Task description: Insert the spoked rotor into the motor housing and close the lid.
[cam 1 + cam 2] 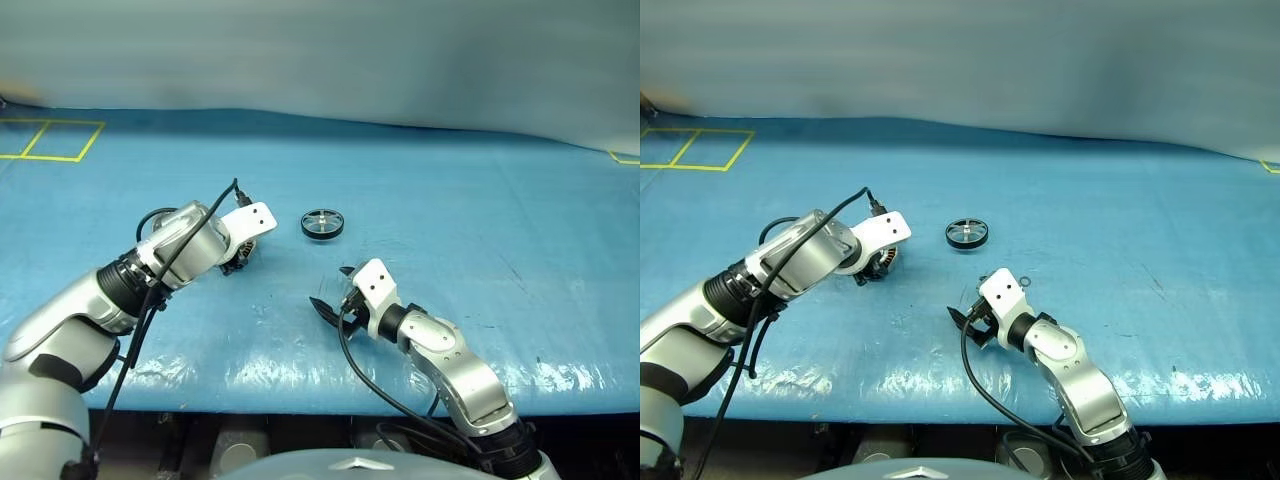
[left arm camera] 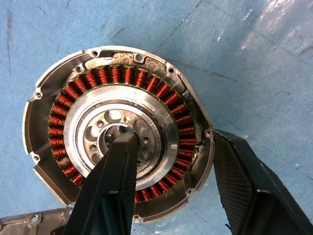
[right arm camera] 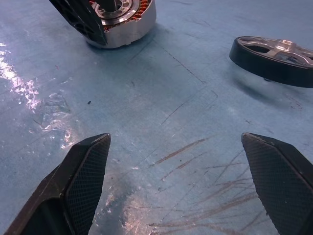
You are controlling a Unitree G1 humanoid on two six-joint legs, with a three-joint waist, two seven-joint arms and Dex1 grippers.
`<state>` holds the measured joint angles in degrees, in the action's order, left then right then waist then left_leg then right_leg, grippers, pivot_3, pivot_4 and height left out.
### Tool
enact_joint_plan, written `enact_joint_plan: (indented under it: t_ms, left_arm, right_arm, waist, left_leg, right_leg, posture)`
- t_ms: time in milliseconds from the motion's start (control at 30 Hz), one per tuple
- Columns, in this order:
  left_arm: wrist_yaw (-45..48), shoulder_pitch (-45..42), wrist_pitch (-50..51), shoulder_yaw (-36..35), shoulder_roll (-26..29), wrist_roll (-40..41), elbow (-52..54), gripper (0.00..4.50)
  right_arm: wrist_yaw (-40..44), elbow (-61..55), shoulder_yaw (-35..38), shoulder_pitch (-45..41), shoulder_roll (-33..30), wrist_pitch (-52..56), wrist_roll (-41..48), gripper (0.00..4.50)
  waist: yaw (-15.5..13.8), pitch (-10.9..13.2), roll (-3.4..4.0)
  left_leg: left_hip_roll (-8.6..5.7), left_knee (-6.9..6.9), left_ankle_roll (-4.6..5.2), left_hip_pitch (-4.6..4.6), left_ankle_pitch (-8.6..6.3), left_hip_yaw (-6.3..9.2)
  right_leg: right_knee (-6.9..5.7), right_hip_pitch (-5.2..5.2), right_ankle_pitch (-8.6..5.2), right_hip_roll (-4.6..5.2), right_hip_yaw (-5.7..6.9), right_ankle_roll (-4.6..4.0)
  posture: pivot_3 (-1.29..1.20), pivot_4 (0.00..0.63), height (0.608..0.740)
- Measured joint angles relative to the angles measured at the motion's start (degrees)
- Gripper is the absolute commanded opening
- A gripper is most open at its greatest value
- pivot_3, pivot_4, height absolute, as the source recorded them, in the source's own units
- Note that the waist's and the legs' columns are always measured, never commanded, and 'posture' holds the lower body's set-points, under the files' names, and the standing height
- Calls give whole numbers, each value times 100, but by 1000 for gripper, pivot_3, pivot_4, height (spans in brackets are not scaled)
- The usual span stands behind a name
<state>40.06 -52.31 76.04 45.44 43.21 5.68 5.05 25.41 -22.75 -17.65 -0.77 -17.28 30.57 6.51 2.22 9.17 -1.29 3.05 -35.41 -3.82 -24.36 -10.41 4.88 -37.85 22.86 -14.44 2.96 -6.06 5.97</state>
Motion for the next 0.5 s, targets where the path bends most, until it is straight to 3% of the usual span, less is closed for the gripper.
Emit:
enact_joint_plan:
  t_ms: [300, 500]
  left_arm:
    - [311, 655, -927, -93, 717, -247, 844, 1934]
    - [758, 1374, -2315, -418, 1153, -472, 1337, 1932]
  right_arm:
    - [-100, 4, 21, 30, 93, -7, -56, 4500]
    - [-195, 2, 27, 204, 152, -20, -64, 4500]
  waist:
    - [17, -1, 1]
    - [-7, -1, 2]
  left_leg:
    - [0, 12, 0, 0, -1, 0]
    - [0, 18, 0, 1, -1, 0]
  right_leg:
    - [2, 2, -1, 0, -2, -3]
    - [4, 3, -5, 1, -2, -10]
  posture:
    - [0, 150, 740]
    - [0, 150, 740]
